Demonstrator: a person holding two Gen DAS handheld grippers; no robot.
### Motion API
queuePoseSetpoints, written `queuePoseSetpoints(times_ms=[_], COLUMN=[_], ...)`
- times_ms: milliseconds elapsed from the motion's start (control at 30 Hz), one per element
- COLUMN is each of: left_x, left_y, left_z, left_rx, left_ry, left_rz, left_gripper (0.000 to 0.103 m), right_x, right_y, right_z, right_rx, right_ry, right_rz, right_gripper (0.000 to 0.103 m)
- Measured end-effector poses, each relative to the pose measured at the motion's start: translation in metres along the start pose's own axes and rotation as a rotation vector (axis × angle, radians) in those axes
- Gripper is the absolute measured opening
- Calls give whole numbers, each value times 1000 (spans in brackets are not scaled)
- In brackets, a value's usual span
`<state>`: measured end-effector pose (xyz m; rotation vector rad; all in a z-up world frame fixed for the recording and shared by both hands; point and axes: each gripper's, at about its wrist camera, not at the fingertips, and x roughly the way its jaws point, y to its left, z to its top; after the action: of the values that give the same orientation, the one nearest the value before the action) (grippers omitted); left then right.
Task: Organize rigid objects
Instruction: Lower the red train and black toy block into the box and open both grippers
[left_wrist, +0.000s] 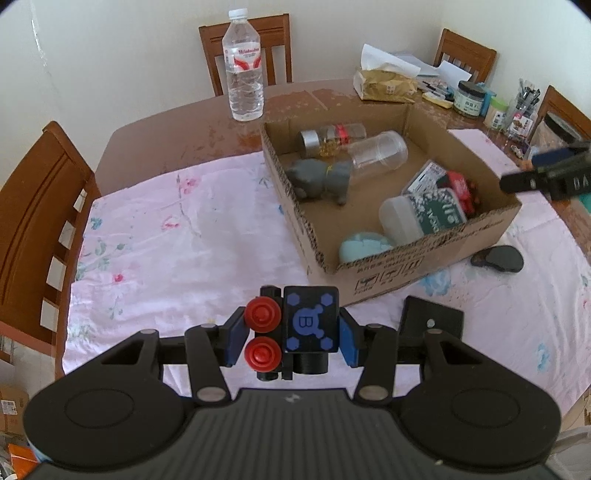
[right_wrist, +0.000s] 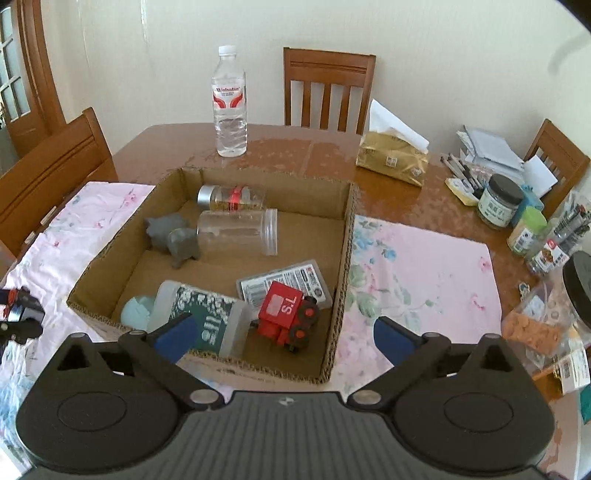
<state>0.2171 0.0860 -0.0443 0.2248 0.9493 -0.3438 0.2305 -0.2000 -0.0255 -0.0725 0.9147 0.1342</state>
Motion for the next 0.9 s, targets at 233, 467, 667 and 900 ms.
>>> queuePoseSetpoints(times_ms=[233,467,667,900], left_x=[-12,-9,16,71], left_y=[-12,-43,-81,-124], left_z=[36,90,140,189], left_rx=[36,118,191,244], left_ry=[-27,-68,-91,-94], left_rz=[-56,-131,-189,-236], left_gripper=[49,49,49,49], right_x=[-8,-17,-25,-31], right_y=[-3,1,-14,-39], right_z=[-15,-30,-37,-47], right_rx=[37,11,63,118], right_ry=[48,59,51,52], right_rz=[9,12,-1,-56], right_gripper=[103,103,103,103])
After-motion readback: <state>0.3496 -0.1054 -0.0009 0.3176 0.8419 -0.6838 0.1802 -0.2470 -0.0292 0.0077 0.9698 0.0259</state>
